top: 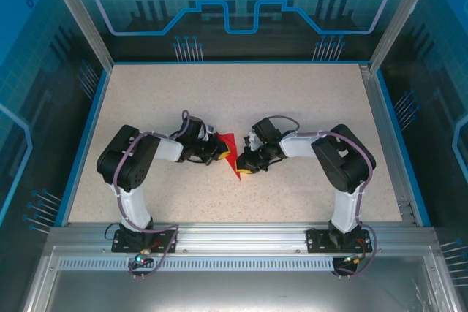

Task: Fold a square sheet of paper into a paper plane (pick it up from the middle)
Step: Fold the wing for the fifth time at the center of the table.

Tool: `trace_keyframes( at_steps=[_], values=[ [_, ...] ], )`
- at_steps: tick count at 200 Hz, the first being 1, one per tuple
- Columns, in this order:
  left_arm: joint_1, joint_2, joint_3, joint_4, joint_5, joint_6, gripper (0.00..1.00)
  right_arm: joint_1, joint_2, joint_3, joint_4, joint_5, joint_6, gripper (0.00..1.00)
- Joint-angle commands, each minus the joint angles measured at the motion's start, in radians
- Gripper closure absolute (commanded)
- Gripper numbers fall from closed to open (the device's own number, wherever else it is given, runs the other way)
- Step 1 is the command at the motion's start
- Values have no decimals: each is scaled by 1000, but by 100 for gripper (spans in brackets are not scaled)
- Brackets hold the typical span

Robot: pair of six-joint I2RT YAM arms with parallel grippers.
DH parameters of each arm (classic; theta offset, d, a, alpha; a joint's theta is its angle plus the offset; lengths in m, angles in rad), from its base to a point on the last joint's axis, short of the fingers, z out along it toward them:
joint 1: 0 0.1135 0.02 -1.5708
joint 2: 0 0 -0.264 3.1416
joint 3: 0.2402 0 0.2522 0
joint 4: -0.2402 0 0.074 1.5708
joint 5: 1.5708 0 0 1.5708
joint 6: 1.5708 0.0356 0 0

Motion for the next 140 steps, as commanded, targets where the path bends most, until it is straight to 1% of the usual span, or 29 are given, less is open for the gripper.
trace_keyframes(
  at_steps=[1,21,38,62,98,117,140],
  values=[
    [-10,29,-3,-83,10,28,100,24,-21,-2,-69,23,-16,85],
    [-11,28,-1,-87,9,28,100,33,-25,5,-78,20,-24,82],
    [-11,26,-2,-87,9,26,100,36,-23,13,-106,34,-36,82],
    [-11,24,-4,-88,7,27,100,41,-26,16,-154,75,-55,86],
    [-11,25,-2,-90,7,26,100,44,-4,21,-186,95,-67,91],
    [-11,23,1,-95,9,28,100,48,-6,23,-205,120,-70,90],
    [-11,17,-1,-98,6,28,100,47,-24,27,-200,108,-74,87]
  ],
)
